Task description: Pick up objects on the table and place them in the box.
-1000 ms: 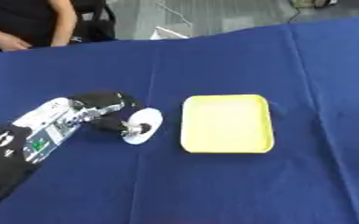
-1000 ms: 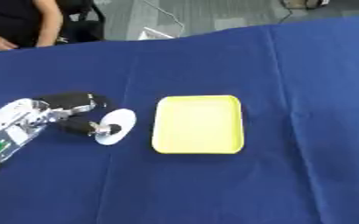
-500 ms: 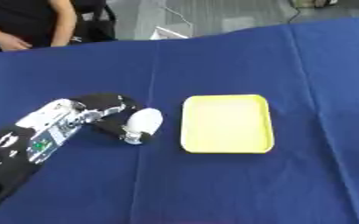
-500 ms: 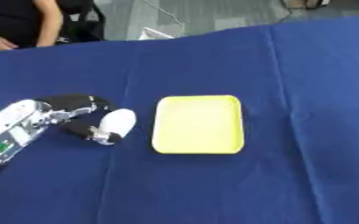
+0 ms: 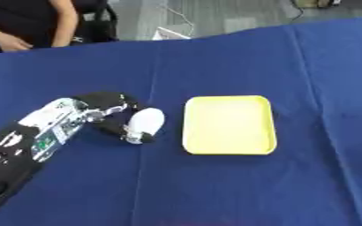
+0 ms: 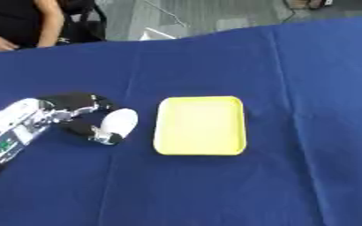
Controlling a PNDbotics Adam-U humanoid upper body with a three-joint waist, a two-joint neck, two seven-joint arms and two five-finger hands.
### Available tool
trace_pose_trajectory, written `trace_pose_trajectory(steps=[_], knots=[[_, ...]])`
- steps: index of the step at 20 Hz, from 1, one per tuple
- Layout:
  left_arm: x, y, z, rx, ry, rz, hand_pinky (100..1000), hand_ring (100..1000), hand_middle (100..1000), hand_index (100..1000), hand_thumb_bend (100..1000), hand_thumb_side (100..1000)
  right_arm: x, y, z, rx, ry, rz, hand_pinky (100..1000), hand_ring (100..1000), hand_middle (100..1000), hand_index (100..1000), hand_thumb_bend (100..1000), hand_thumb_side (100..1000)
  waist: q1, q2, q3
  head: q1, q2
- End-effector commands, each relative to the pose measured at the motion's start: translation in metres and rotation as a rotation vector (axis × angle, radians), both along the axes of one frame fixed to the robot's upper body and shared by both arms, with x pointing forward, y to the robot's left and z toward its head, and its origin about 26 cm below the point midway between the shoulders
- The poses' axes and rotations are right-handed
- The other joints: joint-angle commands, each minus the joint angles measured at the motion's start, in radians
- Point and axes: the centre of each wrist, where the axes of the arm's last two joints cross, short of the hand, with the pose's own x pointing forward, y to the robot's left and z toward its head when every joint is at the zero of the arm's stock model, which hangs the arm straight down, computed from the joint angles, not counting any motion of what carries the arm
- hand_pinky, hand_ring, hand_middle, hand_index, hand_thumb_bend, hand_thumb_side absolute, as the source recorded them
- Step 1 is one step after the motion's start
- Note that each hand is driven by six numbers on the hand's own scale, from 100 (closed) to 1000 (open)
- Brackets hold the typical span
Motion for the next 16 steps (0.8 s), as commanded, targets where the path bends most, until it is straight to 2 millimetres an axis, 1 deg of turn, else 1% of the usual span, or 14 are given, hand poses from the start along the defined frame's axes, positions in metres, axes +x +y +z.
trace_pose_trajectory(steps=[1, 2, 5, 11, 16], knots=[[0.001, 0.004, 0.0, 0.027, 0.003, 0.008, 956, 957, 857, 926, 712, 1000, -0.001, 0.0, 0.008, -0.018, -0.019, 0.006, 678, 713, 860, 952, 391, 767, -0.01, -0.01, 0.0, 0.01, -0.012], [0.001, 0.004, -0.001, 0.029, 0.002, 0.006, 952, 953, 844, 920, 705, 1000, -0.001, 0.0, 0.008, -0.018, -0.019, 0.006, 677, 712, 860, 953, 391, 767, -0.01, -0.01, -0.001, 0.009, -0.013], [0.002, 0.003, -0.001, 0.038, 0.003, -0.001, 944, 939, 815, 905, 641, 1000, -0.001, 0.0, 0.008, -0.018, -0.019, 0.006, 677, 712, 860, 952, 391, 767, -0.009, -0.01, -0.001, 0.009, -0.012], [0.002, -0.001, 0.004, 0.042, 0.004, -0.018, 915, 855, 709, 827, 548, 998, -0.001, -0.001, 0.007, -0.017, -0.017, 0.004, 677, 712, 859, 952, 391, 767, -0.009, -0.011, 0.0, 0.01, -0.011], [0.003, -0.011, 0.013, 0.027, -0.029, -0.033, 896, 805, 664, 779, 494, 868, -0.001, -0.001, 0.007, -0.016, -0.018, 0.004, 677, 711, 859, 952, 391, 767, -0.009, -0.012, -0.001, 0.012, -0.012]])
